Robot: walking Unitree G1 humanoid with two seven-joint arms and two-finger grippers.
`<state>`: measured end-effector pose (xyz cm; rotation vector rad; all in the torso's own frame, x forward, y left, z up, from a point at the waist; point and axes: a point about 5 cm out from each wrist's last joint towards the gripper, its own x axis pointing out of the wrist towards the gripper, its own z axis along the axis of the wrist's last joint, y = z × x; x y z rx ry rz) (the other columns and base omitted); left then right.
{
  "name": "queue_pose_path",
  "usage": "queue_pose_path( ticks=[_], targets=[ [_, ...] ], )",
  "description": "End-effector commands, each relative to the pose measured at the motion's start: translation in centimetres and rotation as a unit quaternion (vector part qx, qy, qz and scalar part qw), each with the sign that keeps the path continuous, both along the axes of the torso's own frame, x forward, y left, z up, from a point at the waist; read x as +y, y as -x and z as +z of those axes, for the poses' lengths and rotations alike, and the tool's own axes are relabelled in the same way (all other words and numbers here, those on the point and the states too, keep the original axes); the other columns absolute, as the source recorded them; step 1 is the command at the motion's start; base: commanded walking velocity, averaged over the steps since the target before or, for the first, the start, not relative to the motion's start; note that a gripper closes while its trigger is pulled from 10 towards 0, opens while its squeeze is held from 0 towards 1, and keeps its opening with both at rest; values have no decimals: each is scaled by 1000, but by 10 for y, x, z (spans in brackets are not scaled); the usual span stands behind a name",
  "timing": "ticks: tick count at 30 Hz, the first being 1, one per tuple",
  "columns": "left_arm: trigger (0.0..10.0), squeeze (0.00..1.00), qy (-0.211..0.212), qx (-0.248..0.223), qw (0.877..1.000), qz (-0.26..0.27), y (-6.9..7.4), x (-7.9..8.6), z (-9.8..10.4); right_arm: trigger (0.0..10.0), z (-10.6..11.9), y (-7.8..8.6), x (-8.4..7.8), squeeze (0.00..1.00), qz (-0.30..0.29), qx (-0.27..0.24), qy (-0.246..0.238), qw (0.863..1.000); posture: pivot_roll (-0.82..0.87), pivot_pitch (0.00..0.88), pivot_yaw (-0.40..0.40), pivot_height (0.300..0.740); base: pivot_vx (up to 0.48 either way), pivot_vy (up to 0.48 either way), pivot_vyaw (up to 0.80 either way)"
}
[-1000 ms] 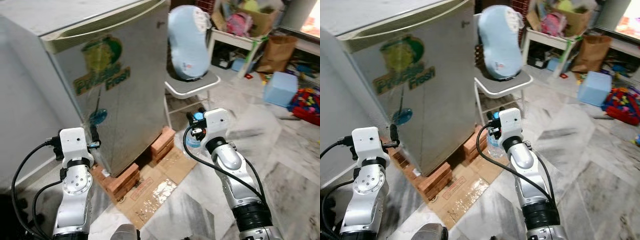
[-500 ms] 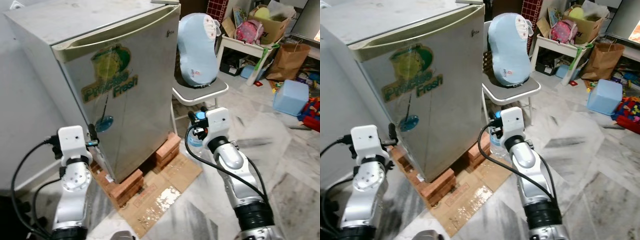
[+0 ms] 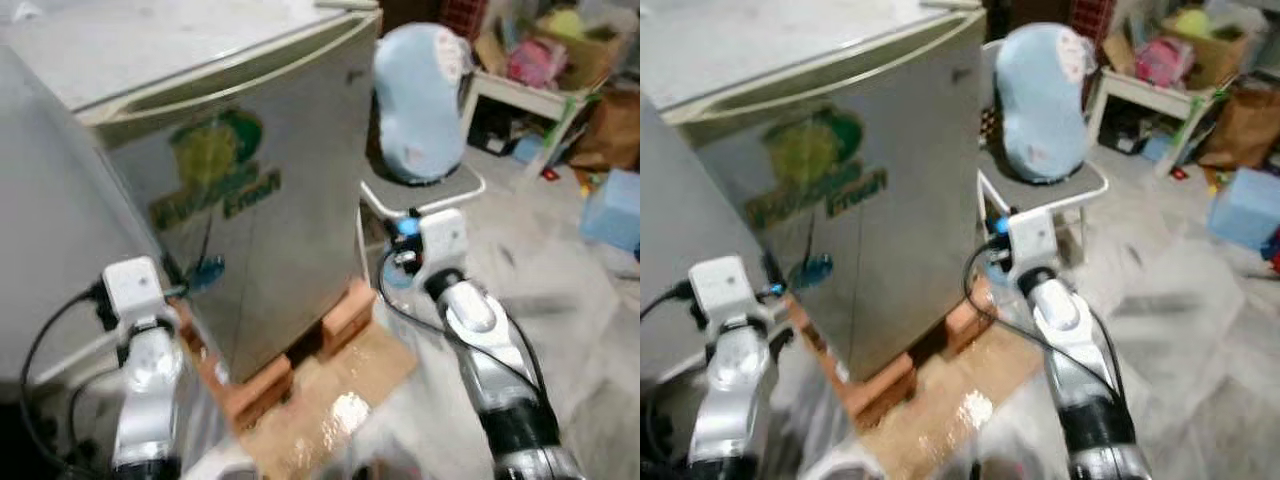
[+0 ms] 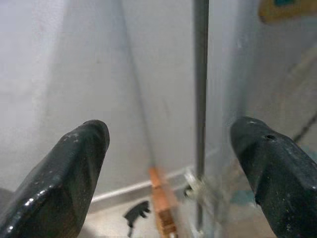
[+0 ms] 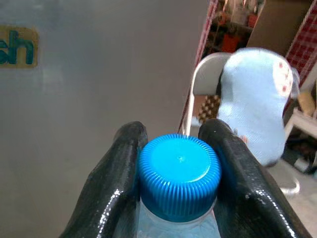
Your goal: Restocking fridge
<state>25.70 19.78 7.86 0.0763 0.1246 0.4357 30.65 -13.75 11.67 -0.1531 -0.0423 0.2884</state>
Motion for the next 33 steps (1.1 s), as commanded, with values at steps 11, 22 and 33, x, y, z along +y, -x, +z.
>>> queue_pose_path(
  ticks=[11, 22, 33],
  targets=[
    [10000, 0, 67, -1, 995, -75, -8, -17, -5, 10000, 6, -1, 12, 0, 25, -11, -6, 1000, 28, 0, -30, 740, 0, 0, 0],
    [10000, 0, 78, -2, 978, -195, -17, -30, -3, 10000, 4, 0, 13, 0, 32, -6, 3, 999, 18, 0, -27, 740, 0, 0, 0],
    [10000, 0, 46, -22, 989, -136, -38, 10, 7, 10000, 5, 0, 13, 0, 37, -7, 8, 999, 16, 0, -33, 740, 0, 0, 0]
  ],
)
